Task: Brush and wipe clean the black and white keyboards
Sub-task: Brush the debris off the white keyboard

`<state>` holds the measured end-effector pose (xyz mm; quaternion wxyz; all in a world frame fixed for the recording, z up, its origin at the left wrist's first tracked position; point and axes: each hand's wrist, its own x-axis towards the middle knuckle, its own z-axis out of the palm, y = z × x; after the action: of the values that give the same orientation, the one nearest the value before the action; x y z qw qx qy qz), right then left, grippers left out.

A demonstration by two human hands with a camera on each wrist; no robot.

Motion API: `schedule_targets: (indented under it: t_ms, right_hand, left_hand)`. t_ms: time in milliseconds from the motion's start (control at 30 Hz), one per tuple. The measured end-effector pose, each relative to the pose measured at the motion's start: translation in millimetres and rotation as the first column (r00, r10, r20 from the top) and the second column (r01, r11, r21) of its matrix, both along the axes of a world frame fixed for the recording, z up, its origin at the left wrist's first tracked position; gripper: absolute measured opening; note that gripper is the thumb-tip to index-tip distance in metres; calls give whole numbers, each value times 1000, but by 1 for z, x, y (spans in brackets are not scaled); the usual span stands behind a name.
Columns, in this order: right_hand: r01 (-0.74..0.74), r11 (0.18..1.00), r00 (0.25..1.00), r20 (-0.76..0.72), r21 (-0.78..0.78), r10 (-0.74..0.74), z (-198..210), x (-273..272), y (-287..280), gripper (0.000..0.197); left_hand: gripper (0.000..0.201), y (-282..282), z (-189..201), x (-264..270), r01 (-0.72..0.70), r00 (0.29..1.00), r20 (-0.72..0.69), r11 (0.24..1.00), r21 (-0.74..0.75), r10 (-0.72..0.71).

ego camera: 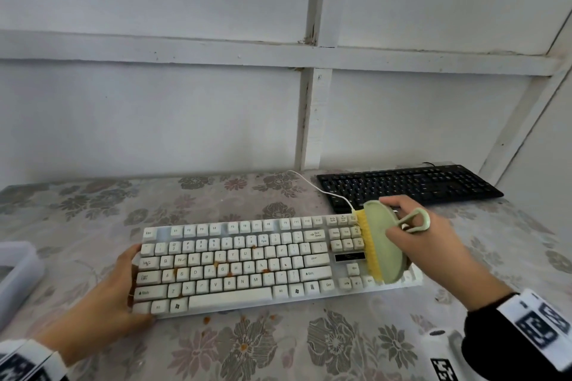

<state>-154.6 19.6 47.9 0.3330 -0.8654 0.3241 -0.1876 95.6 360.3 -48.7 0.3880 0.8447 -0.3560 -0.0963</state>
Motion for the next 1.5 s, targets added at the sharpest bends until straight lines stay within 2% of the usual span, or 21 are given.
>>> schedule_targets:
  t_ms: [133, 233, 367, 467, 567, 733, 867, 933, 1033, 1100, 1167, 1267, 1400, 1500]
  right_hand:
    - [-50, 996, 996, -65, 73, 55, -14, -16, 5, 35]
    - [-88, 991, 990, -105, 98, 98, -5, -21, 2, 32]
    - [-64, 995, 998, 30, 71, 62, 18, -16, -3, 36]
    - [-52, 999, 994, 95, 8, 51, 16, -7, -1, 39]
    - [-59, 998, 998, 26, -19, 59, -2, -3, 1, 37]
    - [-85, 993, 994, -66, 78, 90, -18, -21, 6, 34]
    - [-110, 993, 985, -140, -35, 105, -8, -20, 12, 31]
    - [-77, 995, 992, -109, -68, 69, 3, -16, 17, 30]
    - [-33, 997, 999, 35, -72, 36, 20, -10, 20, 34]
    - [-19, 999, 992, 121, -39, 23, 27, -4, 16, 36]
    - [-29, 1000, 989, 144, -6, 30, 25, 4, 12, 37]
    - [-50, 999, 995, 92, 13, 48, 11, 9, 12, 38]
    - [-54, 998, 999, 6, 18, 54, -7, 1, 16, 35]
    - [-58, 998, 998, -6, 29, 58, -13, -3, 18, 33]
  left_hand:
    - [107, -2, 1, -1, -5, 1000, -21, 1000, 3, 5]
    - [101, -2, 2, -1, -21, 999, -34, 1000, 3, 21]
    - [114, 0, -2, 1, -23, 1000, -8, 1000, 7, 23]
    - [115, -1, 0, -2, -19, 1000, -1, 1000, 14, 19]
    - [116, -2, 2, -3, -28, 1000, 5, 999, 22, 28]
    - [112, -4, 3, -4, -32, 999, -14, 999, 24, 32]
    - [114, -2, 3, -3, -23, 999, -27, 999, 31, 24]
    - [116, -2, 2, -3, -24, 999, -21, 999, 36, 25]
    - [116, 1, 0, -1, -27, 999, -28, 999, 41, 28]
    - [114, 1, -1, 0, -23, 999, -45, 999, 46, 25]
    - [109, 1, -1, 0, -22, 998, -66, 999, 39, 25]
    - [100, 0, 2, -3, -23, 995, -92, 999, 24, 25]
    - [111, 0, 2, -2, -6, 999, -48, 999, 48, 8]
    - [112, -1, 1, 0, -7, 999, -39, 999, 54, 9]
